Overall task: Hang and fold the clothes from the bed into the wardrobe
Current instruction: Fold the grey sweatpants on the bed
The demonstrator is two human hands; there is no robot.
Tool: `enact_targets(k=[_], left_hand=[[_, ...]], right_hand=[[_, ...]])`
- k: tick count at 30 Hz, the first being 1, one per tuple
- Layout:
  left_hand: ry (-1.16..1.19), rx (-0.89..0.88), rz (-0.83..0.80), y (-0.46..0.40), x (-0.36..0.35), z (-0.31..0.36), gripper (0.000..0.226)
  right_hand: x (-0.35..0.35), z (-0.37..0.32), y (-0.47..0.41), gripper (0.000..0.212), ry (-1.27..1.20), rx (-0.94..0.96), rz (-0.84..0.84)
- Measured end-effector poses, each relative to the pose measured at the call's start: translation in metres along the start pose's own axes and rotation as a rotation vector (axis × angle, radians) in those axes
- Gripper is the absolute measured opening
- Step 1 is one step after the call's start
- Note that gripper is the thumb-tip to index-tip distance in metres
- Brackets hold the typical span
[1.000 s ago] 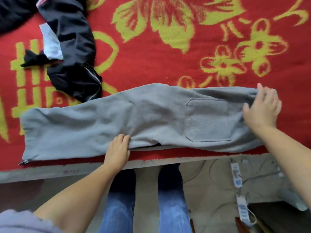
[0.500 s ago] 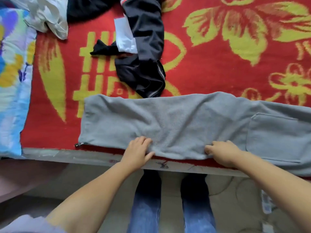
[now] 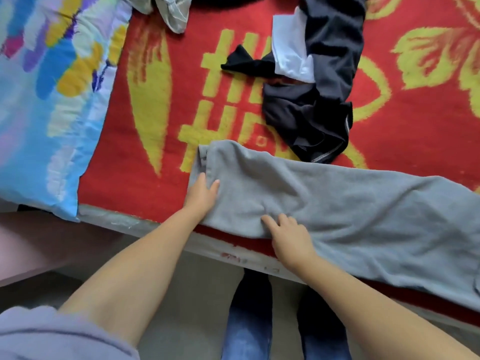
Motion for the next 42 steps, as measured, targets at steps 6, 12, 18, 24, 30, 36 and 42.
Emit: enact_targets(k=[6, 12, 18, 24, 30, 36, 42], left_hand=[[-0.100, -0.042, 0.212, -0.004, 0.050, -0.023, 0.027], [0.011, 0.055, 0.183, -0.011, 0.029, -0.030, 0.046], [0.311, 0.060, -0.184, -0.026, 0.021, -0.024, 0.034], [0.543, -0.204, -0.591, 0.038, 0.023, 0.078, 0.047], [0.275, -0.518, -0.582, 0.148, -0.066, 0.190, 0.064], [0.076, -0.358, -0.867, 0.214, -0.173, 0.161, 0.062], [0.110, -0.259, -0.262, 0.165, -0.132, 0.110, 0.015]], right_hand=[[0.010, -0.021, -0.009, 0.055, -0.148, 0.261, -0.033], [0.019, -0.037, -0.024, 0.048, -0.070, 0.321, 0.106], [0.014, -0.002, -0.029, 0.069, -0.277, -0.097, -0.081], [0.077, 0.015, -0.030, 0.067, -1.619, -0.336, -0.262], [0.131, 0.074, 0.013, 0.031, -1.126, -0.327, 0.115], [0.071, 0.215, 0.084, 0.024, -0.852, -0.788, 0.405], [0.043, 0.234, 0.103, 0.059, -1.048, -0.707, 0.579]])
Point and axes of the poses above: each hand's wrist, its own y-axis away from the middle knuckle, its own x-axis out of the back of the hand, z = x × y, the point moved 8 cm from there along -y, towards the middle knuckle, and after that the axes turned 3 degrees about x, right-handed, at the moved point
